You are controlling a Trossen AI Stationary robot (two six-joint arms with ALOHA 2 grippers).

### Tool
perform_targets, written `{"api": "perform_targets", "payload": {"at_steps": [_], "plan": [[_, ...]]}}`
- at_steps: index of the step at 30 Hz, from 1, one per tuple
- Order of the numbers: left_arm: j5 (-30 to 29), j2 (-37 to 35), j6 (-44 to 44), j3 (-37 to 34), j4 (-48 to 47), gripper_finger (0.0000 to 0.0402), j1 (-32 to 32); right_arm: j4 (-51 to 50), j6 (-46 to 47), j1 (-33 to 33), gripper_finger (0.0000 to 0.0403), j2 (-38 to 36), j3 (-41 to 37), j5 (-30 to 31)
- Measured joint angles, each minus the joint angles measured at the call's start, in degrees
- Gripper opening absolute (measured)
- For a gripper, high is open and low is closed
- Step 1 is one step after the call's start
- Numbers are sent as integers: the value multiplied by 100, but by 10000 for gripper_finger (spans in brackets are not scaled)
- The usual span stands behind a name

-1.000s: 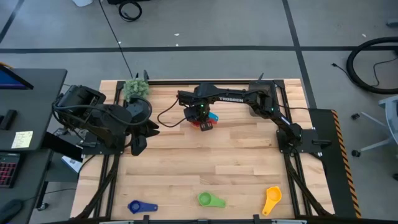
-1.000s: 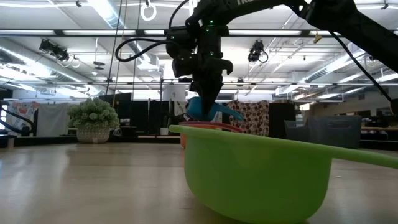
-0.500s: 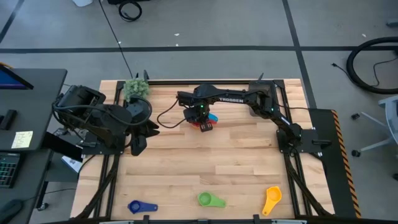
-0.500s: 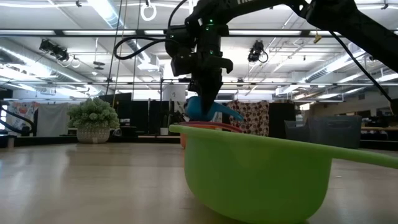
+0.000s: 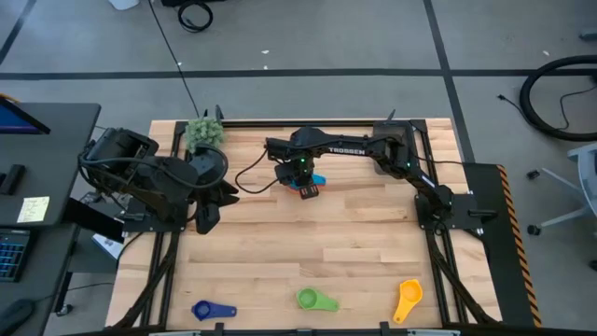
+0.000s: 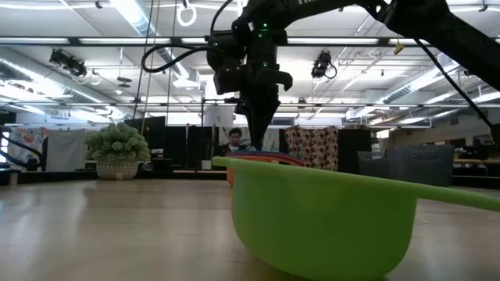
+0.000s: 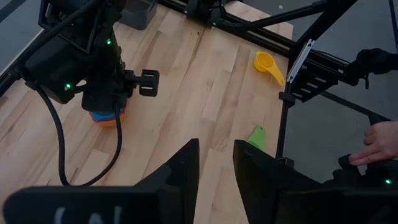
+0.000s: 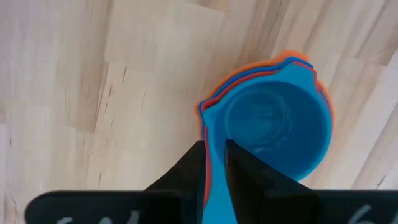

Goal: Nest measuring cups in basket
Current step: Stack the yellow measuring cup on top of the light blue measuring cup

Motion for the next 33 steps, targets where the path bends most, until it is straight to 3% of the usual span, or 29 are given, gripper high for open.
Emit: {"api": "perform_targets", "payload": {"at_steps": [5,13,18,26,33], "plan": [[2,0,208,0,2,103,-2,-122,35,108,66,-31,41,0],[-3,2,480,0,2,103,-2,-1326,609,292,62,-91,962,84],[-332,4,778,0,0,103,0,-1298,1351,327,57,-669,879,15],[-443,14,832,0,0,103,-2,-1326,2075,395,7,-2168,874,-544],[-282,339,691,-1,1,103,0,-1326,2763,825,6,-3611,874,-269]]}}
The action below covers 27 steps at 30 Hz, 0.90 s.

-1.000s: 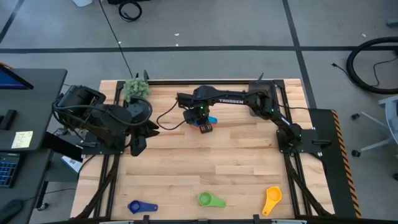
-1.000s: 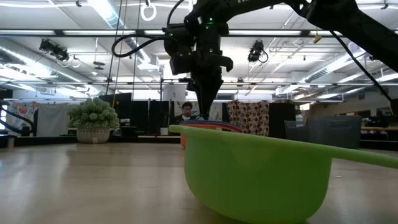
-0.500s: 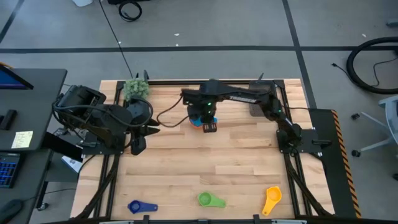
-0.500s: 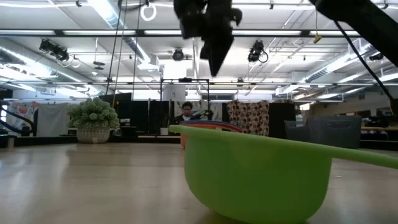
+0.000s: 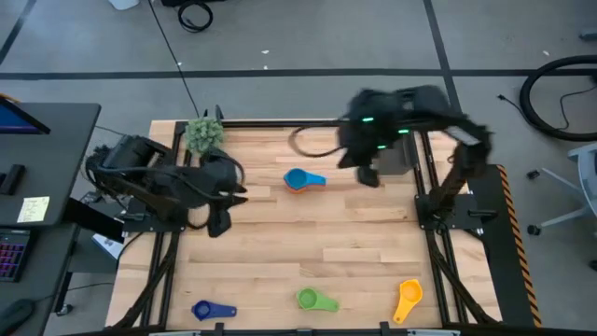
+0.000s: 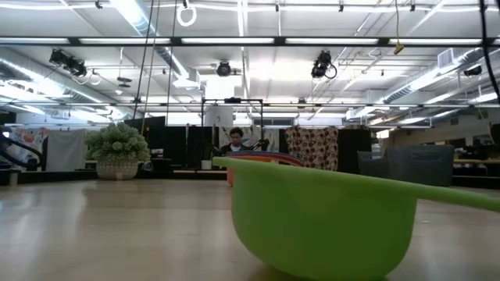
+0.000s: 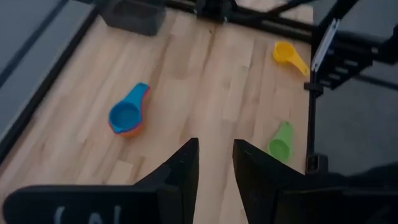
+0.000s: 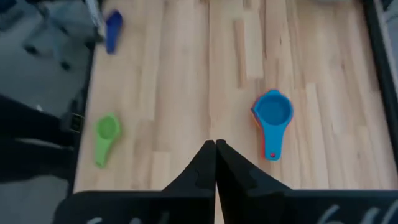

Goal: Nest measuring cups in basket
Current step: Stack the yellow measuring cup on top of the light blue measuring cup

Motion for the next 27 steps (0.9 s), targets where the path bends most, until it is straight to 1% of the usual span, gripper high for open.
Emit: {"api": "perform_targets", "payload": {"at_steps": [3,6,8,11,16,21,24,27], "plan": [[231,236,-6,-1,-1,103,-2,0,296,292,9,-509,2,204],[284,482,-80,-1,1,103,-2,0,634,594,12,-923,2,353],[283,643,-247,-1,9,103,8,0,945,777,12,-1148,2,327],[347,859,-527,-1,10,103,11,0,1310,1004,11,-1417,2,-22],[810,1185,-1186,-3,52,103,7,9,1418,1321,19,-1749,-38,-630],[933,1444,-1726,-3,106,103,-103,7,1820,1733,38,-2053,-566,-1192],[933,1569,-1766,-3,124,103,-231,4,2407,2059,53,-2255,-1153,-1464],[950,1640,-1773,-3,140,103,-355,1,2977,2352,65,-2434,-1860,-1593]]}}
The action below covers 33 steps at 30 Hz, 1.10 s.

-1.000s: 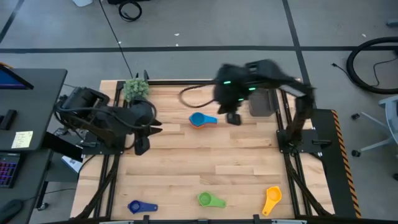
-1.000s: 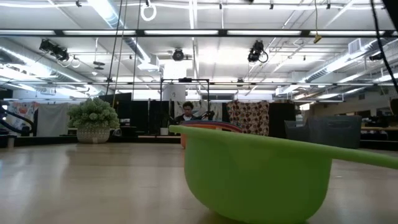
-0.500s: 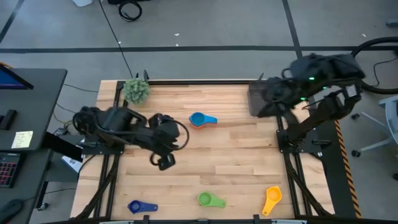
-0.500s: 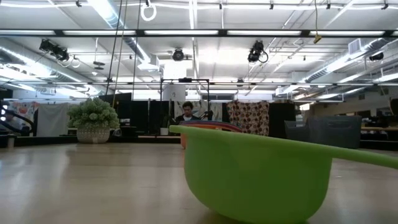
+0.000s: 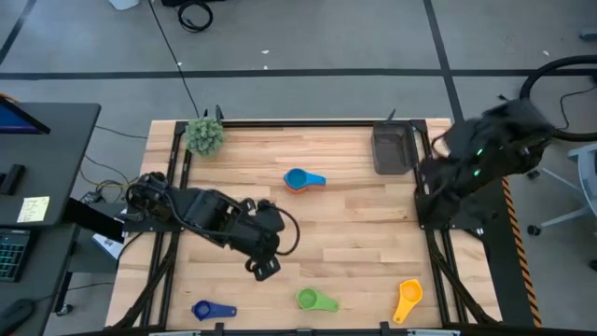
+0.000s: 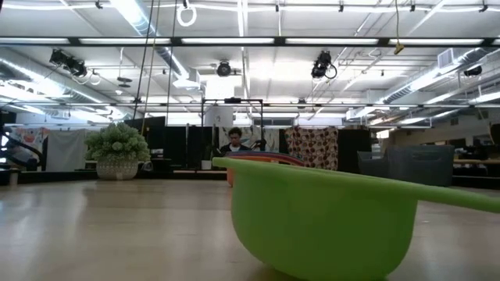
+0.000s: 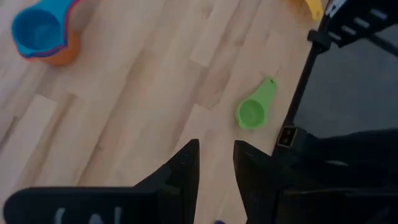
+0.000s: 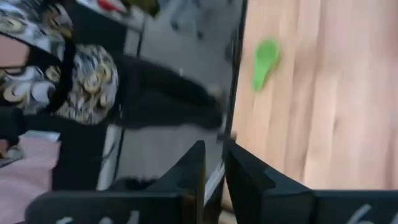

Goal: Nest measuring cups in basket
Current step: Stack the yellow measuring cup on top of the light blue measuring cup

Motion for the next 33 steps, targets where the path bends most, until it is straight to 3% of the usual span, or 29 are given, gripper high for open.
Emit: {"api": "perform_targets", "payload": {"at_steps": [6,14,21,28,33], "plan": [[-18,-5,-171,0,7,103,-297,-5,500,495,71,-191,-1491,-296],[-21,-21,-237,0,30,103,-843,73,703,799,71,-15,-3341,30],[-104,-23,-378,0,62,103,-1209,735,839,935,71,178,-4829,-604],[-302,-23,-500,0,102,103,-1344,2284,844,1241,71,457,-5397,-779],[-305,-23,-500,0,97,103,-1344,2708,713,1327,54,665,-5438,-756]]}}
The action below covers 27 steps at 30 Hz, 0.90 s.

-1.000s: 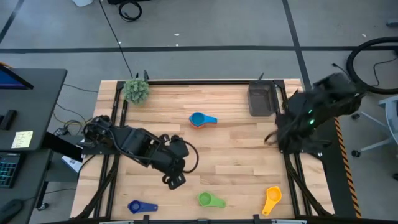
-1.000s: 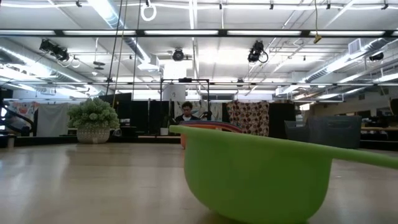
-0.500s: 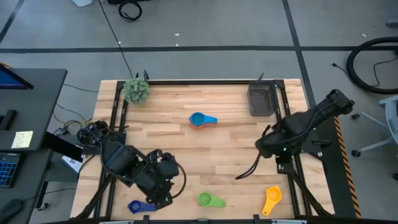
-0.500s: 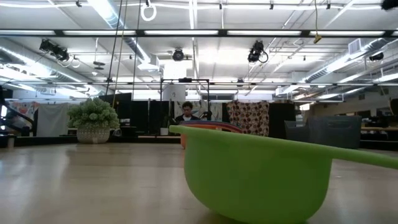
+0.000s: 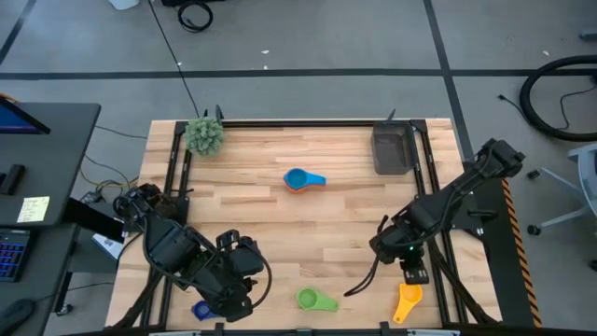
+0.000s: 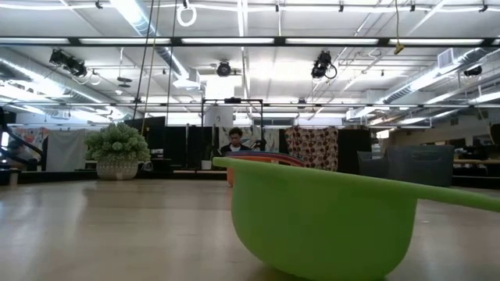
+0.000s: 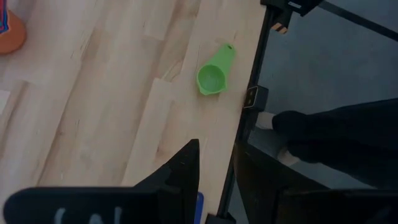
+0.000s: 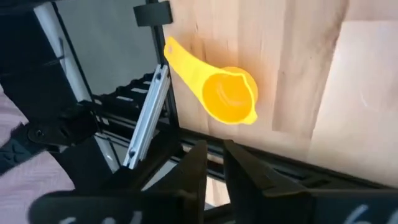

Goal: Nest measuring cups in basket
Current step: Stack the yellow measuring cup on top of the light blue measuring cup

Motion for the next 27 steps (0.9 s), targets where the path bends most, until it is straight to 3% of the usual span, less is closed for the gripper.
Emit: {"api": "perform_targets", "payload": {"at_steps": [6,15,19,27], "plan": [[1,-2,-30,0,2,103,-2,242,-155,48,7,40,0,15],[1,-2,-144,0,33,103,-2,337,121,100,99,243,0,343],[1,-3,-144,0,33,103,-2,402,-259,240,133,332,0,483],[1,-9,-140,0,57,103,-61,322,-895,608,142,409,0,1199]]}}
